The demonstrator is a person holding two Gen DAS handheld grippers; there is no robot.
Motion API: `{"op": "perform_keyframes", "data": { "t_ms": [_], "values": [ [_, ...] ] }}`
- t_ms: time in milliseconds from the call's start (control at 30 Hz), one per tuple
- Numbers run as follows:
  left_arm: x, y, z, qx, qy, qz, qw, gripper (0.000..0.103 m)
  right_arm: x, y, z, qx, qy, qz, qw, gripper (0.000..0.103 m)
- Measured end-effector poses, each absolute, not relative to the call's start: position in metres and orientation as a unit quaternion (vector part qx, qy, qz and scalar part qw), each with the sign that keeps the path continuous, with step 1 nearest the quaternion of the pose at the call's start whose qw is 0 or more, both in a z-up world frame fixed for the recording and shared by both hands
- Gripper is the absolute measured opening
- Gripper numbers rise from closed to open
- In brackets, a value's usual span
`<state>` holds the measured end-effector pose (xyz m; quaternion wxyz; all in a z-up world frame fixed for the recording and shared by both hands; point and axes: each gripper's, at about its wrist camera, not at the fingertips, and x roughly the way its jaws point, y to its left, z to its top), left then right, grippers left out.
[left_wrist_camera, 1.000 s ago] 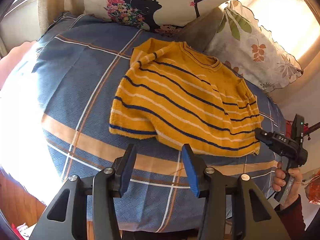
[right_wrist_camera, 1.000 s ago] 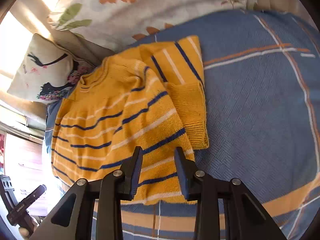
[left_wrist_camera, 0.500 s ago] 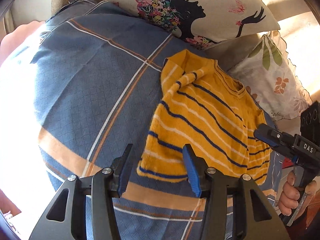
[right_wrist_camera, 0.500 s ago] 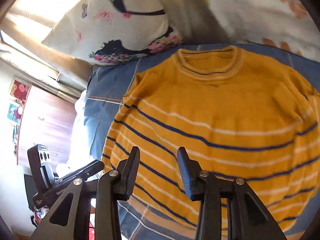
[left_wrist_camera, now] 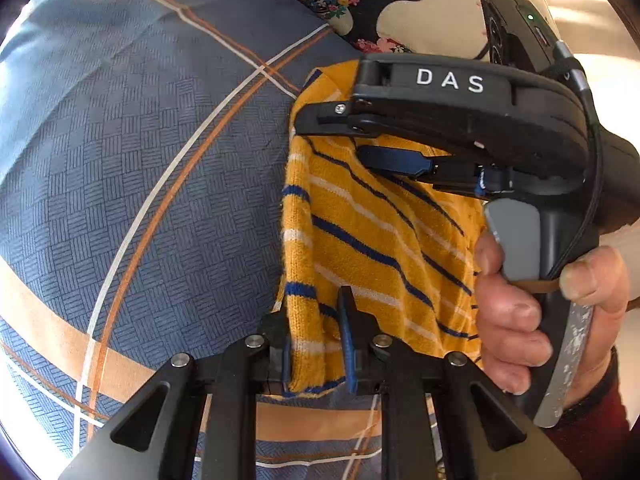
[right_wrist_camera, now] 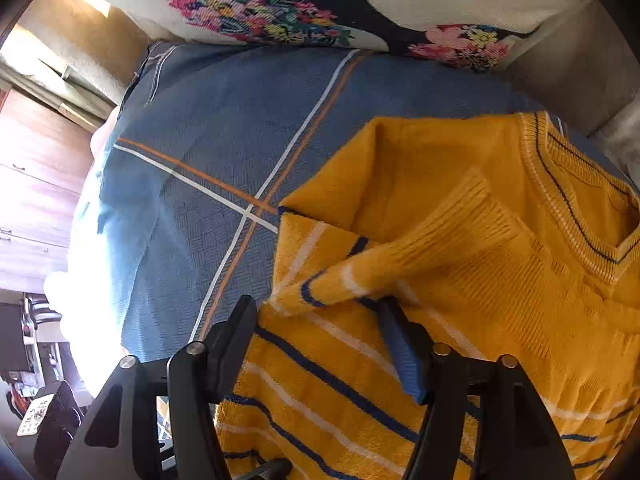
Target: Fold small clothes
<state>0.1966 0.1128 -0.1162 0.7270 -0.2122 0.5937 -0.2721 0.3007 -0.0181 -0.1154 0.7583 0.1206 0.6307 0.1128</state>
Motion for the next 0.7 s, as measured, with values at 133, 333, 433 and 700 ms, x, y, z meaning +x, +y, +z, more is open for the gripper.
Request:
{"op": "perform_keyframes", "data": {
  "t_ms": [133, 333, 433, 700],
  "values": [
    [0.192, 0.123, -0.114, -0.228, 0.598, -0.282, 0.715, 0.019, 0.302, 0.011, -0.117, 0.030, 0.640, 0.085, 0.764, 0.077],
    [0.168, 0.148, -0.092, -0.216, 0.584, -0.263, 0.737, 0.019, 0.286, 0.034, -0.115, -0.053, 0.603, 0.025, 0.795, 0.049],
    [0.154, 0.163, -0.080, -0.226, 0.574, -0.239, 0.750, 0.020, 0.277, 0.016, -0.105, -0.025, 0.586, 0.027, 0.810, 0.018],
    [0.120, 0.170, -0.042, -0.216, 0.546, -0.202, 0.784, 0.028, 0.236, -0.098, -0.047, 0.162, 0.525, 0.074, 0.832, 0.013]
  ]
}}
